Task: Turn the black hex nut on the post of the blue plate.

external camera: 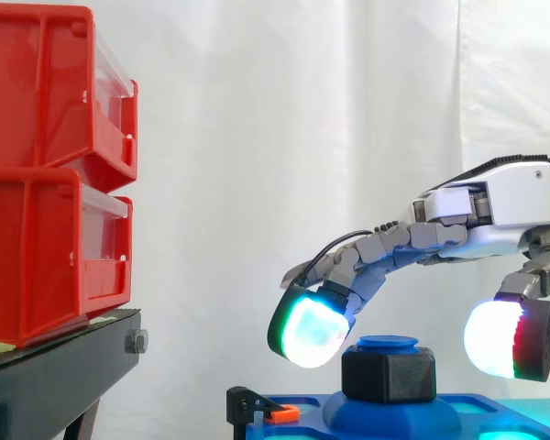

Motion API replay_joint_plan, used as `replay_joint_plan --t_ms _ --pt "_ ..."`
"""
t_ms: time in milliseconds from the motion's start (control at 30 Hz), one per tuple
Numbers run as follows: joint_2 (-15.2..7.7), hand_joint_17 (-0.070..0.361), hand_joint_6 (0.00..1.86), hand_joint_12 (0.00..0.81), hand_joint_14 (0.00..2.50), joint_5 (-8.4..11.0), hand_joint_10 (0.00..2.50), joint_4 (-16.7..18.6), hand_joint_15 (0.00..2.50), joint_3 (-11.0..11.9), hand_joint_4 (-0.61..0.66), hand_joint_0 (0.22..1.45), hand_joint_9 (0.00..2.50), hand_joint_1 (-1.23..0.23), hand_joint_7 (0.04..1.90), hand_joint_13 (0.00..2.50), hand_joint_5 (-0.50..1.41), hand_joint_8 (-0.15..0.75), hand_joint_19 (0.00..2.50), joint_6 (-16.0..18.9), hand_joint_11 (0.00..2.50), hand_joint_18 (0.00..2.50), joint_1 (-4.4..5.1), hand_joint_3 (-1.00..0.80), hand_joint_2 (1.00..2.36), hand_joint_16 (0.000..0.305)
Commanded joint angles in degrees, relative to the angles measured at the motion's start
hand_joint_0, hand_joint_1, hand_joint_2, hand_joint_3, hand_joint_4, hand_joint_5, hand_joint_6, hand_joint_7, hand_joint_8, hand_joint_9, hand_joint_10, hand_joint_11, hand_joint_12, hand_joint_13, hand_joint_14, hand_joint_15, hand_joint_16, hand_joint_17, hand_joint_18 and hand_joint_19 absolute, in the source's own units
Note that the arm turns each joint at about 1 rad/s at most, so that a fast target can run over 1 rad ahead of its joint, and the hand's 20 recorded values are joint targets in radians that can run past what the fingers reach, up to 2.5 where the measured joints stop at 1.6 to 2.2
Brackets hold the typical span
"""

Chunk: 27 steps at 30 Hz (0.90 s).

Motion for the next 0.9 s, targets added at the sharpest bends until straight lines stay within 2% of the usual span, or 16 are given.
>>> replay_joint_plan --t_ms 0,433,600,867 --pt "0.0 0.107 0.5 0.248 0.0 -0.06 0.39 0.0 0.21 0.3 0.47 0.38 0.12 -0.41 0.98 0.13 -0.14 0.215 0.12 0.0 0.14 0.06 -0.11 -0.5 1.0 0.048" --pt "0.1 0.105 0.5 0.242 0.0 -0.85 0.44 -0.8 0.22 2.4 0.47 0.39 0.13 -0.41 0.98 0.13 -0.14 0.215 0.12 -0.1 0.12 0.06 -0.82 -0.5 1.0 0.047" --pt "0.2 0.105 0.5 0.241 0.0 -0.76 0.48 -2.5 0.23 3.2 0.47 0.39 0.13 -0.41 0.98 0.13 -0.14 0.214 0.12 -0.3 0.11 0.06 -0.9 -0.5 1.0 0.046" --pt "3.3 0.103 0.5 0.236 0.0 -0.5 0.54 -7.2 0.23 3.2 0.48 0.39 0.13 -0.41 0.98 0.13 -0.14 0.221 0.12 -3.1 0.09 0.06 -0.82 -0.5 1.0 0.046"
